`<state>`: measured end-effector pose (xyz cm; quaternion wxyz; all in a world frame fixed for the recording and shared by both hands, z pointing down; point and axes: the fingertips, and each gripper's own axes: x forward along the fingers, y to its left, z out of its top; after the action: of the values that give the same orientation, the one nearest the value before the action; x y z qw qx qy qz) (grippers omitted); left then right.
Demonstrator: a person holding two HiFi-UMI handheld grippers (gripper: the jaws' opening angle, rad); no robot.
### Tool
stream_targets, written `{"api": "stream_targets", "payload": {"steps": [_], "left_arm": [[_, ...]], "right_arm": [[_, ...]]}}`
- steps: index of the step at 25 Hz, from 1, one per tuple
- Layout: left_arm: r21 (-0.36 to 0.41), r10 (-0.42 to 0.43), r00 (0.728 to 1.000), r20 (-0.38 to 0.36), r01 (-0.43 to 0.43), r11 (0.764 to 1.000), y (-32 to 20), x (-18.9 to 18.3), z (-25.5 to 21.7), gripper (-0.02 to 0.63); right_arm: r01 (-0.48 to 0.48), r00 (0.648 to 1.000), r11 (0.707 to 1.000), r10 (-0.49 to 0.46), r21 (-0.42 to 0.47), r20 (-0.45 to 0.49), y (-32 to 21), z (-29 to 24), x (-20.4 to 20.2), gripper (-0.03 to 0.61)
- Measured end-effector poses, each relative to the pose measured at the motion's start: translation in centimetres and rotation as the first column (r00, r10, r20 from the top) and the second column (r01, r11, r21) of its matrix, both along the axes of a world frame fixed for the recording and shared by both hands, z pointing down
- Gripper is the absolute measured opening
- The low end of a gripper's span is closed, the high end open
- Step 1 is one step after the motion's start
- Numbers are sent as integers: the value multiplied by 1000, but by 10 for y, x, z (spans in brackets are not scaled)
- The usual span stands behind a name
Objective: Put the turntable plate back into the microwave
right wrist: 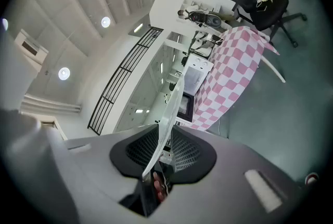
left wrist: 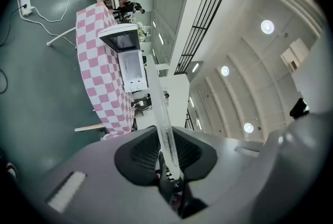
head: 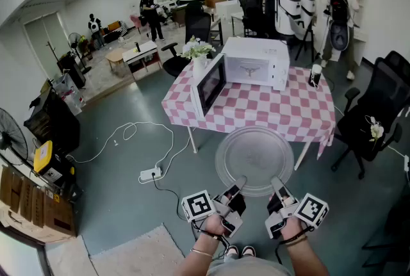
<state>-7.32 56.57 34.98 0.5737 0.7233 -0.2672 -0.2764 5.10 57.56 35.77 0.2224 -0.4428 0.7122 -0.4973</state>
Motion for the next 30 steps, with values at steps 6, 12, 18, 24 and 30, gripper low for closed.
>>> {"api": "stream_targets", "payload": {"steps": [6,12,18,24,30], "left_arm": [[-1,1,1000,0,-1,1000,2,-2,1,46],[5,4,1000,-1,-4,1000,5,-3,0,46],[25,7,1000,-6,-7,1000,8,-4,-2,38],[-3,7,1000,-21,-7,1000,5,-8,2,40],[8,30,999,-14,-30,1000,-4,-20,4,41]], "right_arm": [[4,1000,1000,-4,10,9,2,0,-3,80],[-9,1000,1000,9,-18,-2,7,3,-2,79],[21,1000,1000,-21,12,-11,9,0,-8,78],[18,1000,1000,-18,14,-6,6,0,-14,78],[6,1000,1000,-6,31,0,-2,-2,-27,78]]}}
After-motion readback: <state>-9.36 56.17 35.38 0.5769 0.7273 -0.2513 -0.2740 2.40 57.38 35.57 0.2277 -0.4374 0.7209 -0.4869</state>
